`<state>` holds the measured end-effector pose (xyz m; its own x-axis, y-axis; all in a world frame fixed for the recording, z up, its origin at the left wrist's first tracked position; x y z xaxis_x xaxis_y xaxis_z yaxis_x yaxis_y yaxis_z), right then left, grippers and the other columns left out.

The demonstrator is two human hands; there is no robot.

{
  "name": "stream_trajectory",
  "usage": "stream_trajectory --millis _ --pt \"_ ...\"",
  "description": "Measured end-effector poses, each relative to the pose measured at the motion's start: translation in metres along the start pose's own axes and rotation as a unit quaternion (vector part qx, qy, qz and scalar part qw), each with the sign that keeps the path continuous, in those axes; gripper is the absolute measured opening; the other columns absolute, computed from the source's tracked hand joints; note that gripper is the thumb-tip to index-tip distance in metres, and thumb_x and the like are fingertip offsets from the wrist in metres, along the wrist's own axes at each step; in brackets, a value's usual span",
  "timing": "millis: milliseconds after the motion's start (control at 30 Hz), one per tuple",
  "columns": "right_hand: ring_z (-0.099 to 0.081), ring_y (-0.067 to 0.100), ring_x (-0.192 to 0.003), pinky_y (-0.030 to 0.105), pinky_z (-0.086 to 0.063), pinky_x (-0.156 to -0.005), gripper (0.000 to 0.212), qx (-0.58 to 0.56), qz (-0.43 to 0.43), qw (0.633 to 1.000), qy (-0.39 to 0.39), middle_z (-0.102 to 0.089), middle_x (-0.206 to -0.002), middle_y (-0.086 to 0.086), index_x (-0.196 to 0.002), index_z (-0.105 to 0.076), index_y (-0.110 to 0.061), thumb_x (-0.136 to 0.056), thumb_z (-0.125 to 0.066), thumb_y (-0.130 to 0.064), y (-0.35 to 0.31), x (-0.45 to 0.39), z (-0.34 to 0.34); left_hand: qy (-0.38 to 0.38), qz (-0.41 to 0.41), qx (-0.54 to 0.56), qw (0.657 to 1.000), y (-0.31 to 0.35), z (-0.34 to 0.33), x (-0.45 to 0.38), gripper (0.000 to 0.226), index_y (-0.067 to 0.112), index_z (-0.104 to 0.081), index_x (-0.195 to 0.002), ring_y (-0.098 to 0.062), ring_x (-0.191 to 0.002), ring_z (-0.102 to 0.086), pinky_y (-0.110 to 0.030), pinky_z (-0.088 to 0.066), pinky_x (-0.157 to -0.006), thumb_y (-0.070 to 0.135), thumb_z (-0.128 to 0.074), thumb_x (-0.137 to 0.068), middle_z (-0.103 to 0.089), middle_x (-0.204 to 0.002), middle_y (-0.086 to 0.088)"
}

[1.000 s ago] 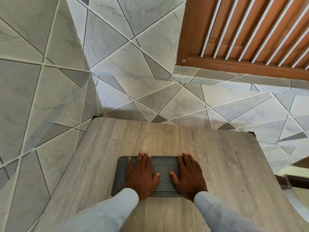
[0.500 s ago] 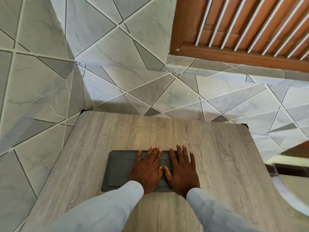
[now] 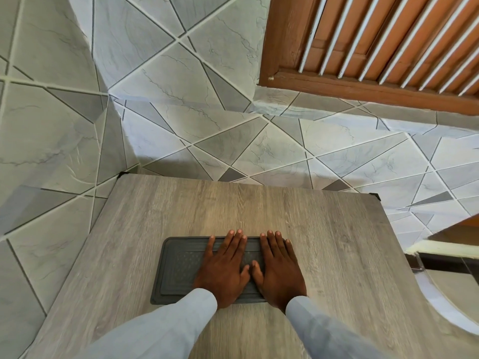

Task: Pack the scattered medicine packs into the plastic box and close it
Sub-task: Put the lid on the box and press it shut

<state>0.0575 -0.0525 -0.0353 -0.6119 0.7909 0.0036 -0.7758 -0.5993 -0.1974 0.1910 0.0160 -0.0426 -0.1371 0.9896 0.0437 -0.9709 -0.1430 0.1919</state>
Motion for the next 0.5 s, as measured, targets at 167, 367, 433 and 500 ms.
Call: stream_trajectory --millis 167,367,433,500 --pt "-0.013 0.025 -0.148 0.037 -0.002 -0.118 0.07 -0.007 -0.021 1.0 0.015 -0.025 -0.156 0.014 -0.148 -0.027 -0.009 -0.092 -0.027 -0.051 0.001 0.003 0.0 0.008 -0.002 -0.005 1.0 -0.001 0.001 0.0 0.065 0.015 -0.026 -0.147 -0.018 -0.145 -0.02 -0.05 -0.006 -0.112 0.048 -0.029 -0.092 -0.027 -0.156 -0.002" --pt "-0.009 0.029 -0.148 0.044 -0.003 -0.12 0.07 -0.001 -0.053 0.998 0.013 -0.024 -0.157 0.013 -0.149 -0.027 -0.014 -0.091 -0.023 -0.053 0.003 0.005 0.0 0.051 0.086 0.015 0.995 -0.041 0.016 0.021 0.073 0.014 -0.015 -0.149 -0.019 -0.147 -0.007 -0.049 0.004 -0.114 0.056 -0.019 -0.09 -0.015 -0.159 -0.004" --pt "-0.014 0.029 -0.148 0.043 -0.004 -0.118 0.07 0.007 -0.064 0.998 0.018 -0.027 -0.156 0.013 -0.147 -0.03 -0.014 -0.091 -0.024 -0.054 0.004 0.007 0.0 0.057 0.13 0.008 0.99 -0.071 0.015 0.037 0.076 0.014 -0.012 -0.15 -0.019 -0.148 -0.005 -0.048 0.005 -0.116 0.06 -0.013 -0.089 -0.011 -0.16 -0.005" --pt "-0.016 0.028 -0.147 0.042 -0.005 -0.118 0.071 0.009 -0.072 0.997 0.021 -0.028 -0.156 0.013 -0.147 -0.03 -0.013 -0.091 -0.023 -0.054 0.004 0.007 -0.001 0.053 0.158 0.011 0.986 -0.087 0.015 0.048 0.079 0.014 -0.01 -0.15 -0.019 -0.147 -0.005 -0.049 0.001 -0.117 0.063 -0.006 -0.089 -0.01 -0.16 -0.004"
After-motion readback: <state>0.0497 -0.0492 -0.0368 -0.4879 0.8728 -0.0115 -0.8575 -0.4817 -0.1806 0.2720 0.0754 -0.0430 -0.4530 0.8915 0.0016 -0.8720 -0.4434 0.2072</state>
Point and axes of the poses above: each hand's wrist, its own x-axis away from the middle knuckle, its own z-axis out of the back of the hand, y = z × x, the point moved 3 cm from there along -x, towards the middle knuckle
